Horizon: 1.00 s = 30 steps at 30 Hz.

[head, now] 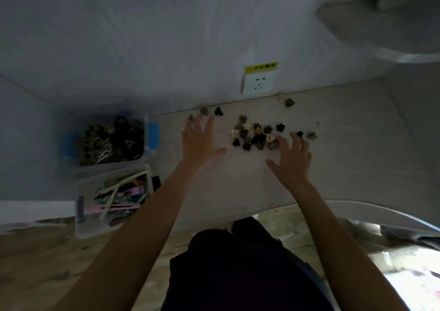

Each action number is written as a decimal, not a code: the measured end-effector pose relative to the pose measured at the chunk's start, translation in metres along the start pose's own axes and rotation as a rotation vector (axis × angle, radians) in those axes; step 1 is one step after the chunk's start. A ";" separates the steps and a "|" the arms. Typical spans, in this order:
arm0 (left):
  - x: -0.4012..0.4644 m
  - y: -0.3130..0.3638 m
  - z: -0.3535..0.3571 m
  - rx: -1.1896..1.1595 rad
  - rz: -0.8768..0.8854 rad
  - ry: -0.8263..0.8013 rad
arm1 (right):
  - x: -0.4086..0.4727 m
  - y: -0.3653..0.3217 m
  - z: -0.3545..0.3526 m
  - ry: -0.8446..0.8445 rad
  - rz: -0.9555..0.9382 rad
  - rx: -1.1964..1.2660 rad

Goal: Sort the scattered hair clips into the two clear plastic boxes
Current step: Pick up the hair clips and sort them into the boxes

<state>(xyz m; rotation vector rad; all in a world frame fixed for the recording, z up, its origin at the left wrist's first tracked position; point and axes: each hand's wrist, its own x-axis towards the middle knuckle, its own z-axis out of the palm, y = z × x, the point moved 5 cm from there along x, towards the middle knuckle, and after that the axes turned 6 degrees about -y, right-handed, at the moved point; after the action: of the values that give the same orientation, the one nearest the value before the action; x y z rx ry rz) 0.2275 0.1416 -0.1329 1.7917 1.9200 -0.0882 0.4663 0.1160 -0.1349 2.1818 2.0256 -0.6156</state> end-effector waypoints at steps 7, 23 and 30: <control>0.010 0.021 0.042 -0.218 -0.021 -0.174 | 0.017 0.002 0.016 -0.142 0.008 0.271; -0.002 0.046 0.047 -0.295 0.246 -0.056 | 0.017 -0.067 0.031 -0.076 -0.181 0.278; -0.004 0.047 0.046 -0.200 0.262 -0.020 | 0.012 -0.067 0.028 -0.041 -0.186 0.364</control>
<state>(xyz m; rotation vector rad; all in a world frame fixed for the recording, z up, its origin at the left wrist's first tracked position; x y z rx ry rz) 0.2864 0.1262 -0.1580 1.8777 1.6022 0.1698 0.3955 0.1248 -0.1516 2.1449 2.2604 -1.1211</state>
